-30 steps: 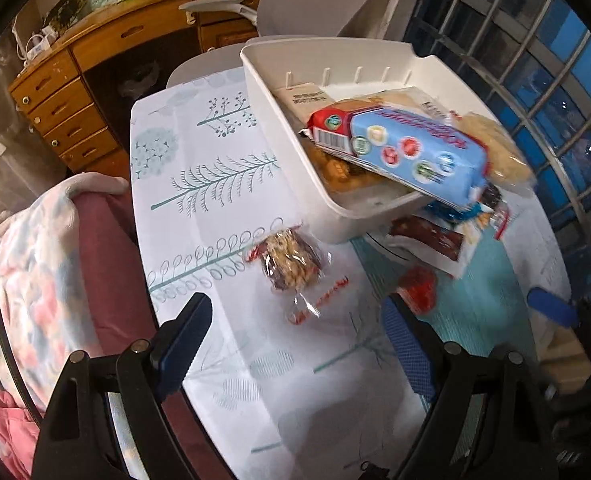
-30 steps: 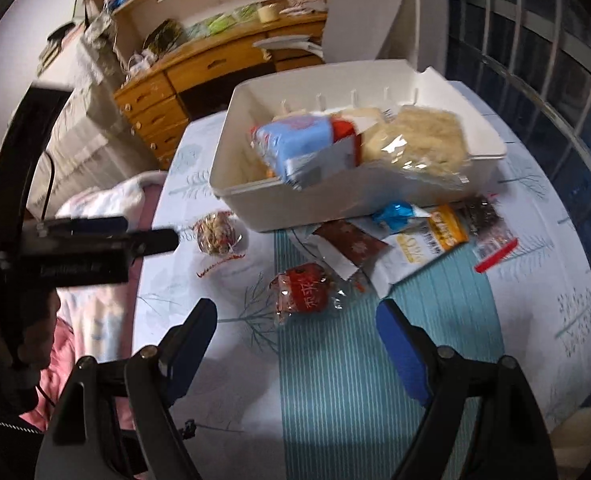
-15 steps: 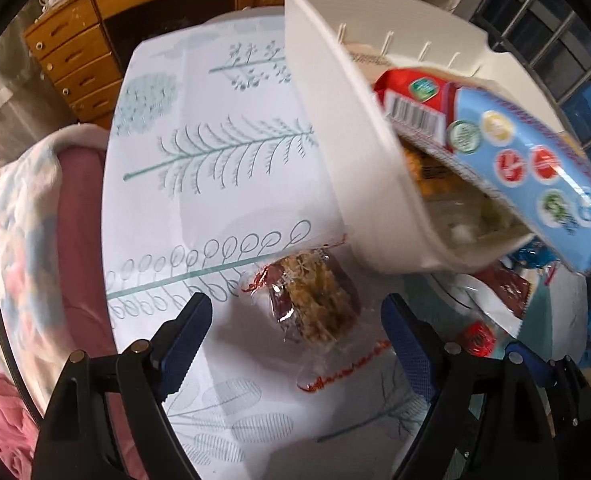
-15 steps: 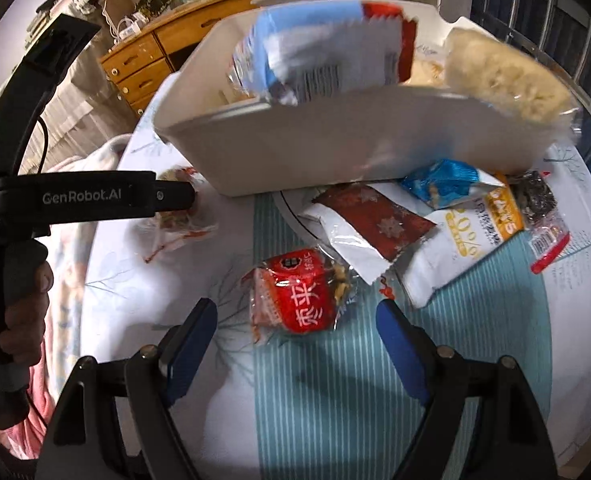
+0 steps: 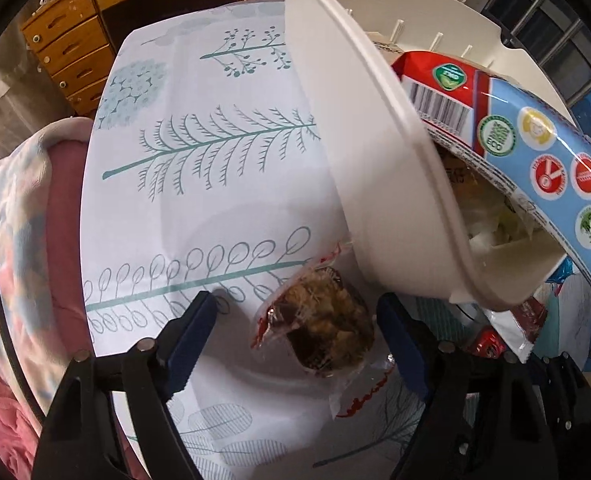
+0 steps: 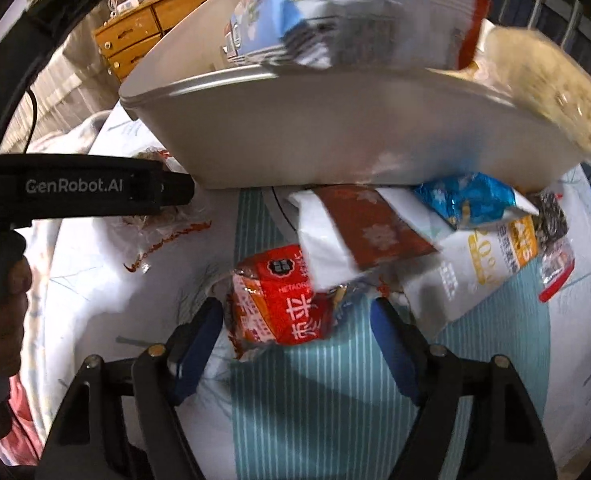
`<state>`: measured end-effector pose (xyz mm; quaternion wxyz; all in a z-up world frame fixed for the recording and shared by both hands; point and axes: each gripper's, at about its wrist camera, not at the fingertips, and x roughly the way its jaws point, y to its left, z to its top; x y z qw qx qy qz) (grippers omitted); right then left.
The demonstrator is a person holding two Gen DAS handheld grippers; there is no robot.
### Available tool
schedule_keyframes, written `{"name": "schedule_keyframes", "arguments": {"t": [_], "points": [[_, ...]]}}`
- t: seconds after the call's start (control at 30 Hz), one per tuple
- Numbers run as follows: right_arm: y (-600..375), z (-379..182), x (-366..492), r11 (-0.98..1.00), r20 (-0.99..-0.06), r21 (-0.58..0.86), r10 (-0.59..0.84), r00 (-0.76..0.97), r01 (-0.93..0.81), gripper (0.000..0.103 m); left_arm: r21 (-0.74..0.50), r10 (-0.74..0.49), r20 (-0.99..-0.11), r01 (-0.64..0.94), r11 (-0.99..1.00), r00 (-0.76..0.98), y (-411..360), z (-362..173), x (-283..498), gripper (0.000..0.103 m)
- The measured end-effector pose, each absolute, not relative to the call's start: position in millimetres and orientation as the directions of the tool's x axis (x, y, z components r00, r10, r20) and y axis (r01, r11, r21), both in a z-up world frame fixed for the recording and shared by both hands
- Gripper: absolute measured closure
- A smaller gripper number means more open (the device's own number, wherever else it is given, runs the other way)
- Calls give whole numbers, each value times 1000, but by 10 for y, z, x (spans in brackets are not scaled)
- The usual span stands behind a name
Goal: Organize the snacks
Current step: 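Grasp the clear nut bag with left tool while right grasps the red packet, then carry the nut bag and red packet over the white basket with both tools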
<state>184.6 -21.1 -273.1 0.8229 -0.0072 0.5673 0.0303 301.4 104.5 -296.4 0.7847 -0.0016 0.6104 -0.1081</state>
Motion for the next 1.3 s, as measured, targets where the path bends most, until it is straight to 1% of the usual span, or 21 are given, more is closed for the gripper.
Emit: {"name": "schedule_keyframes", "arguments": {"t": [0.1,0.13,0.17,0.2,0.33,0.5,0.7,0.83,1.03,1.3], "points": [[-185,-2718,1860,998,-936,26,45,350,-58,32,-147,-184,-952,162,976,244,1026,-2928,3028,42],[-186,-2720,1867,998,-937,24,43,346,-60,33,-155,-190,-951,158,975,245,1032,-2920,3041,44],[-187,-2714,1876,998,-938,22,42,343,-62,33,-161,-196,-949,157,974,246,1042,-2912,3042,50],[-179,-2709,1876,997,-939,22,44,340,-67,36,-174,-207,-947,152,973,245,1059,-2913,3047,51],[-45,-2704,1903,997,-942,8,35,333,-82,44,-187,-221,-944,156,970,246,1095,-2896,3064,51],[39,-2691,1913,997,-948,-9,18,318,-82,49,-200,-229,-945,142,969,232,1146,-2900,3061,52],[62,-2664,1827,998,-961,5,21,277,-59,50,-214,-237,-945,122,969,225,1306,-2873,2938,52],[26,-2641,1753,998,-971,63,59,231,12,50,-208,-233,-945,127,970,231,1417,-2769,2788,52],[-8,-2557,1540,992,-976,117,107,188,45,51,-212,-236,-942,123,970,238,1579,-2589,2531,52],[-170,-2320,1411,977,-966,174,146,212,120,52,-240,-265,-931,126,963,252,1626,-2254,2165,52]]}}
